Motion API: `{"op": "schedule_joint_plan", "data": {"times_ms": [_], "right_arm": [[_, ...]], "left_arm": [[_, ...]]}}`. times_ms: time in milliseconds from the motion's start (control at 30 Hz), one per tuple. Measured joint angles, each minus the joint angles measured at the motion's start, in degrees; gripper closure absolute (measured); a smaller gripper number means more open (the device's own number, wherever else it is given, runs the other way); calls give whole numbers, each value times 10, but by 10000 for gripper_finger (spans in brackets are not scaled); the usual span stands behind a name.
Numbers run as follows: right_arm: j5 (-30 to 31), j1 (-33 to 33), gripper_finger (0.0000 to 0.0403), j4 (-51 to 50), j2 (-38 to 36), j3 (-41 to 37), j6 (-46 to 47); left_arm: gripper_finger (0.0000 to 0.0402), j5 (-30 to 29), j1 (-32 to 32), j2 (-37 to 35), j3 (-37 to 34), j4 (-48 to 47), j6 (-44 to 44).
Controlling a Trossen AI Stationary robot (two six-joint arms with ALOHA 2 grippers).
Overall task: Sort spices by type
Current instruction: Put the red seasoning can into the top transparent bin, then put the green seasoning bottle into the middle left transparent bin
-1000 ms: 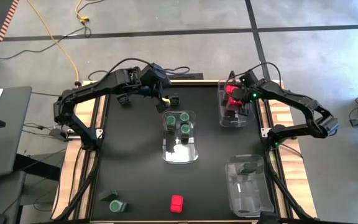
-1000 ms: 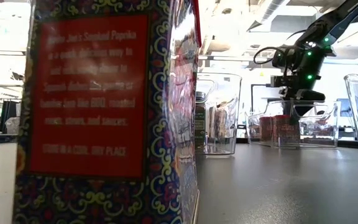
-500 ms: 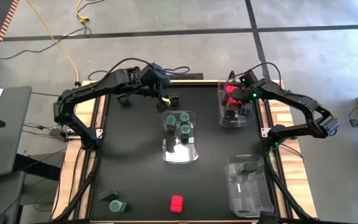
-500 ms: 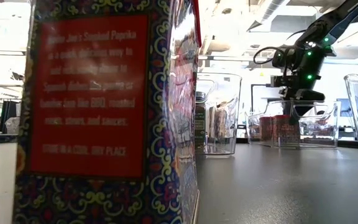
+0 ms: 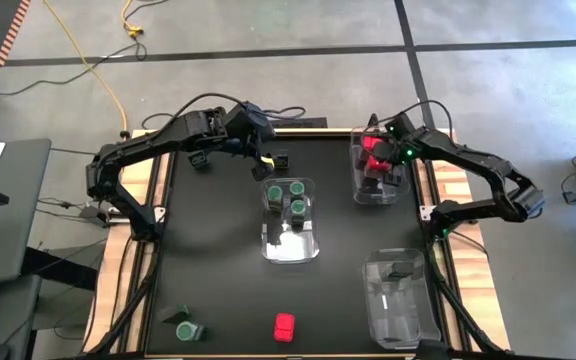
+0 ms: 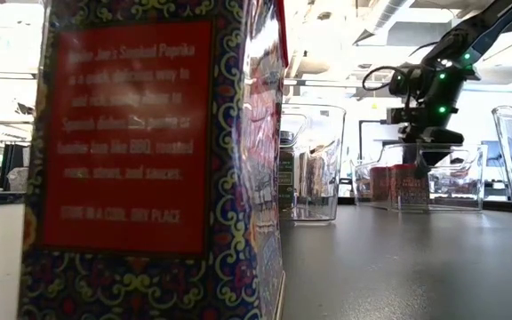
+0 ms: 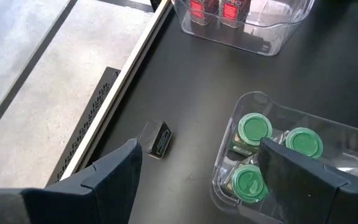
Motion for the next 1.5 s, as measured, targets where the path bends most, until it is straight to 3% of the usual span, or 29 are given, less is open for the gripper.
{"op": "schedule_joint_plan", "data": {"times_ms": [100,267,467,667,867,1000,1200,1367,1500], "right_arm": [[1,0,6,5,-20,0,0],[12,1,16,-6,-83,0,3],[62,2,17,-29,-186,0,88],[62,30,17,-24,-283,0,106],[62,56,17,18,-343,0,191],[62,74,17,91,-351,0,295],[51,119,17,237,-324,0,597],[32,189,24,291,-282,0,641],[51,264,34,305,-246,0,682]], "left_arm": [[96,0,0,0,0,0,0],[96,0,0,0,0,0,0],[96,0,0,0,0,0,0],[96,0,0,0,0,-3,0],[96,0,0,-15,-1,-19,-6],[96,0,0,-22,-1,-17,-6],[96,-17,-3,-33,-1,-39,-68],[96,-28,-3,-45,0,-77,-67],[96,-26,-6,-52,-8,-99,-26]]}}
